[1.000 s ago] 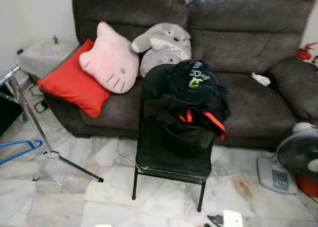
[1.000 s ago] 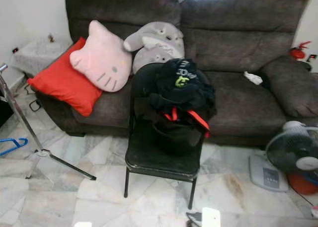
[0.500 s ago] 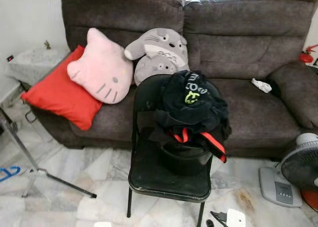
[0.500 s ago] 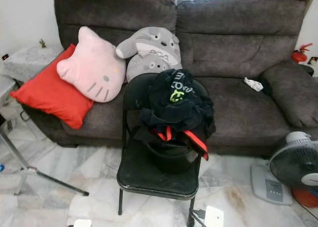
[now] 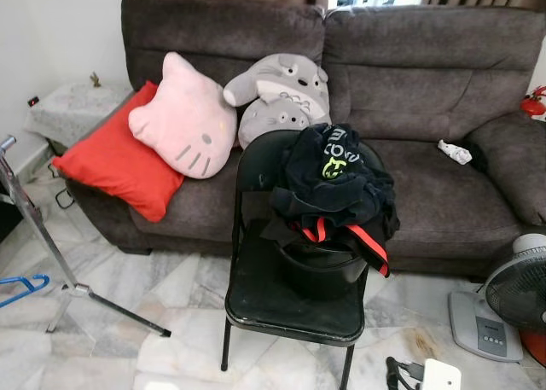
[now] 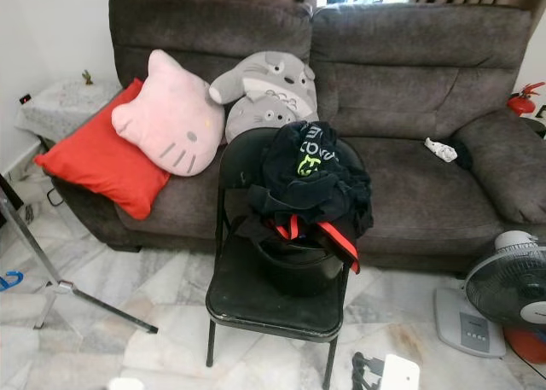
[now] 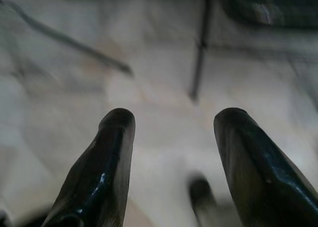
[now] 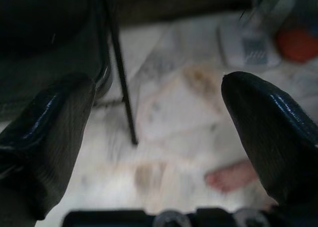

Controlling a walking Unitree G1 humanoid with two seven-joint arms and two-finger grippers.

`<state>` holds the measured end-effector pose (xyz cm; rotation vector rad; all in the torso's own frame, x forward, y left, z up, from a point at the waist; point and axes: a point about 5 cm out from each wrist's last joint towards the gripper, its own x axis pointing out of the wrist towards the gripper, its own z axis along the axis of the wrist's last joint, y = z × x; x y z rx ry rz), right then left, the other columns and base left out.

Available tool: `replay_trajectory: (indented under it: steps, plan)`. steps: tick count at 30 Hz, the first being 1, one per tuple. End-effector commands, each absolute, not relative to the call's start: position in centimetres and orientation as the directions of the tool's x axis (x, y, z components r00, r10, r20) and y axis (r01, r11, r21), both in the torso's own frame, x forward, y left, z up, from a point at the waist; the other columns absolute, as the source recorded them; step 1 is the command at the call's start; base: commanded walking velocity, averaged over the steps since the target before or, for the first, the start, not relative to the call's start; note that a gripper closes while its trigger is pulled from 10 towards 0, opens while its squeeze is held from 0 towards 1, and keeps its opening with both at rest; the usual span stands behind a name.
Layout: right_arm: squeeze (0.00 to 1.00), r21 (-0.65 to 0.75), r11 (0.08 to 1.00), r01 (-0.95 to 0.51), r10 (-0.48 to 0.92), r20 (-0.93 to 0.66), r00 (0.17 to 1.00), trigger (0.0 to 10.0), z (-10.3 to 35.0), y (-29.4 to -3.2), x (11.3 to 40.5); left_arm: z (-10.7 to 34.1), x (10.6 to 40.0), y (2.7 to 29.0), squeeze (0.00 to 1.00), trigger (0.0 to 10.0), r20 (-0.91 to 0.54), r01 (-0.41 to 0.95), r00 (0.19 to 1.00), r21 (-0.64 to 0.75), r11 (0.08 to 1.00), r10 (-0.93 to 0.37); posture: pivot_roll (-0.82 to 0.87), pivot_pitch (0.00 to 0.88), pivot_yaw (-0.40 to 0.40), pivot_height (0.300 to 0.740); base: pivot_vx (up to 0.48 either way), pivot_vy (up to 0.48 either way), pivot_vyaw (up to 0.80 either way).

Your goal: Hang hanger

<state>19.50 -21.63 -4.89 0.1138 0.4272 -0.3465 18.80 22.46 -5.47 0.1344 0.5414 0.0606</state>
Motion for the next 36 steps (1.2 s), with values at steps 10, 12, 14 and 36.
replay_trajectory:
  steps: [10,12,14,36]
  plan:
    - [0.0,0.005,0.956,0.293,-0.285,-0.217,0.934,10.0,-2.0,-22.2,20.2,-0.5,20.2,22.3,0.0,10.0,-0.183,0.061,0.982,0.137,0.989,-0.035,-0.02,0.043,-0.036,0.74,0.0,0.0,0.0]
    - [0.0,-0.005,0.956,0.293,-0.288,-0.195,0.938,10.0,-1.7,-22.3,19.7,-0.1,19.7,22.6,0.0,10.0,-0.172,0.071,0.984,0.145,0.987,-0.045,-0.03,0.029,-0.032,0.74,0.0,0.0,0.0]
    - [0.0,-0.024,0.957,0.291,-0.291,-0.163,0.943,10.0,-1.0,-22.7,18.6,0.7,19.1,23.0,0.0,10.0,-0.156,0.076,0.986,0.15,0.986,-0.052,-0.03,0.021,-0.028,0.74,0.0,0.0,0.0]
    - [0.0,-0.076,0.928,0.365,-0.372,-0.266,0.889,10.0,-1.2,-24.0,15.1,0.7,15.4,24.7,0.0,10.0,-0.269,0.098,0.962,0.164,0.982,-0.051,-0.04,0.0,-0.013,0.74,0.0,0.0,0.0]
